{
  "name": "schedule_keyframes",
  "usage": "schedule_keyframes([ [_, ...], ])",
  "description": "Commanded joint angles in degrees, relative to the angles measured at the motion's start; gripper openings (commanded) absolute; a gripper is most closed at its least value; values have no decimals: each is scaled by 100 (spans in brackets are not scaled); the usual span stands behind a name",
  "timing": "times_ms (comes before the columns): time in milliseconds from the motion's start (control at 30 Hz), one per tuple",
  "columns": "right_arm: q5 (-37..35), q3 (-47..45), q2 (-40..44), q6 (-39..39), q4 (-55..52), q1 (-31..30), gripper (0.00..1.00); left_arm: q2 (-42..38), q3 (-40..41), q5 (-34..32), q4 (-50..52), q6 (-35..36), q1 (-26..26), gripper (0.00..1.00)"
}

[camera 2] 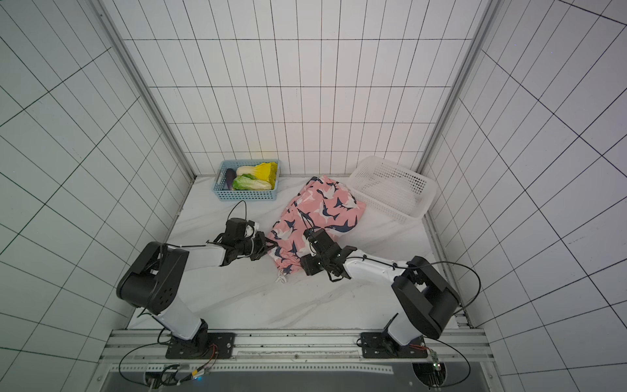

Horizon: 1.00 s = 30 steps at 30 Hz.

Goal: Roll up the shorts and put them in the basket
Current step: Roll the shorts at the center of the board.

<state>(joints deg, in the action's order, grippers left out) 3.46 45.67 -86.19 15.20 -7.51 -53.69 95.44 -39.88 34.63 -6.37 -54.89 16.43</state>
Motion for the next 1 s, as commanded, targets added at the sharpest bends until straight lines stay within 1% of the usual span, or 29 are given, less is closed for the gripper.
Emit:
schedule_keyframes([
  [0, -1271, 254, 44, -730, -579, -533, 71, -79, -268, -115, 1048, 234, -41, 0],
  [67, -1684, 269, -55, -1055, -363, -980, 74, -74, -407, -141, 1322, 229, -61, 0],
  [100, -1974, 296, -120, -1182, -278, -1200, 100, -65, -464, -143, 1410, 225, -77, 0],
  [133, -2172, 346, -216, -1354, -152, -1412, 99, -60, -502, -133, 1501, 216, -112, 0],
  [167, -2201, 435, -335, -1474, -81, -1573, 99, -60, -521, -86, 1519, 194, -137, 0],
  [267, -2018, 783, -746, -1593, 52, -1752, 99, -48, -603, 16, 1607, 173, -192, 0],
  [367, -2405, 1157, -1246, -1808, 152, -1948, 99, -64, -704, 25, 1792, 207, -210, 0],
  [400, -2528, 1262, -1397, -1817, 183, -1972, 99, -78, -722, 35, 1821, 194, -218, 0],
  [533, -2487, 1461, -1795, -1887, 395, -1987, 99, -109, -754, 89, 1869, 155, -245, 0],
  [633, -2615, 1594, -2038, -1911, 435, -1984, 99, -128, -765, 121, 1897, 130, -287, 0],
  [800, -3216, 1793, -2465, -1869, 449, -1985, 99, -140, -758, 254, 1844, -39, -315, 0],
  [867, -3509, 1903, -2656, -1816, 364, -1978, 96, -173, -767, 289, 1850, -61, -314, 0],
  [967, -3724, 1894, -2754, -1726, 364, -1935, 81, -229, -767, 333, 1869, -92, -335, 0],
])
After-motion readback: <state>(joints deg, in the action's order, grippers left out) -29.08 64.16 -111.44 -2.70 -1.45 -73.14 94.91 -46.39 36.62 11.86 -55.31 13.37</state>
